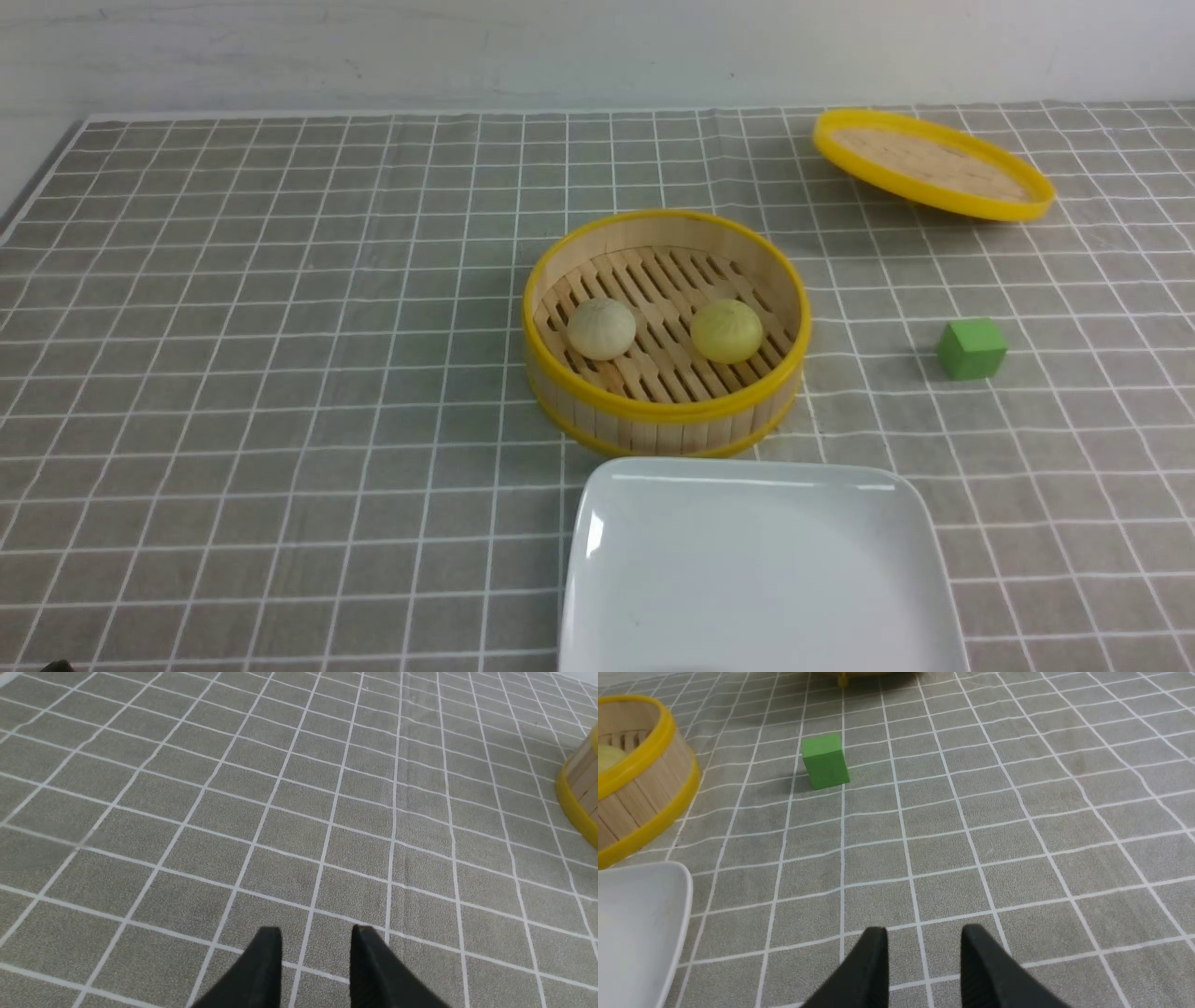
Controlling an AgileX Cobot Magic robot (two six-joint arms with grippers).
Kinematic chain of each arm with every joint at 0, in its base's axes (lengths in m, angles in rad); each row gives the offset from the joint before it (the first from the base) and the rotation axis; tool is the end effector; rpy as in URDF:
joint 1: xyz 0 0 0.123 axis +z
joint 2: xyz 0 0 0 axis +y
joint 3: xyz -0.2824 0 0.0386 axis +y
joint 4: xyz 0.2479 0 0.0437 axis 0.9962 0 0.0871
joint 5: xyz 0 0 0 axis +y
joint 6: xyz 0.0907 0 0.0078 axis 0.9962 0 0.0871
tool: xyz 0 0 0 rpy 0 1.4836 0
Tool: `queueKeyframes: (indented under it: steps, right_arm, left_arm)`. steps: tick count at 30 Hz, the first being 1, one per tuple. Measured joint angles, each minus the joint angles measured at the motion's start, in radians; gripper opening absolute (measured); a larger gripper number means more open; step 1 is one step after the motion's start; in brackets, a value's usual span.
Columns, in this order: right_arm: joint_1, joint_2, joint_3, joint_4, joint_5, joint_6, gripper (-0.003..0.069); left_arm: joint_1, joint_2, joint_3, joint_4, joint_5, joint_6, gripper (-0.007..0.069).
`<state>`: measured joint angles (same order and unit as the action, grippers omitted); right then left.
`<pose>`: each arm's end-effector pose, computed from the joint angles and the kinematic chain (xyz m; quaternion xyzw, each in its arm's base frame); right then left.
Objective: Put the steamed buns into the plate on the grey tablecloth.
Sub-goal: 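Reach toward a bun in the bamboo steamer with the right gripper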
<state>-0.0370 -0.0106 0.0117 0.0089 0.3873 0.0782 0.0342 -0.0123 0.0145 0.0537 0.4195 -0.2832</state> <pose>0.0520 -0.0016 0.1749 0.0487 0.8037 0.0160 0.5928 0.0510 0.0037 0.1713 -0.1153 0.8066 -0.0490 0.5777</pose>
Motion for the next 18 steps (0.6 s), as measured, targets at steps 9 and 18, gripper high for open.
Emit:
queueKeyframes:
  steps: [9, 18]
  right_arm:
    - [0.000, 0.000, 0.002, 0.024, -0.017, 0.034, 0.0239]
    - [0.000, 0.000, 0.011, 0.410, -0.042, 0.366, 0.0239]
  left_arm:
    - [0.000, 0.000, 0.005, 0.063, -0.027, -0.037, 0.0241]
    - [0.000, 0.000, 0.013, -0.336, -0.079, -0.531, 0.0241]
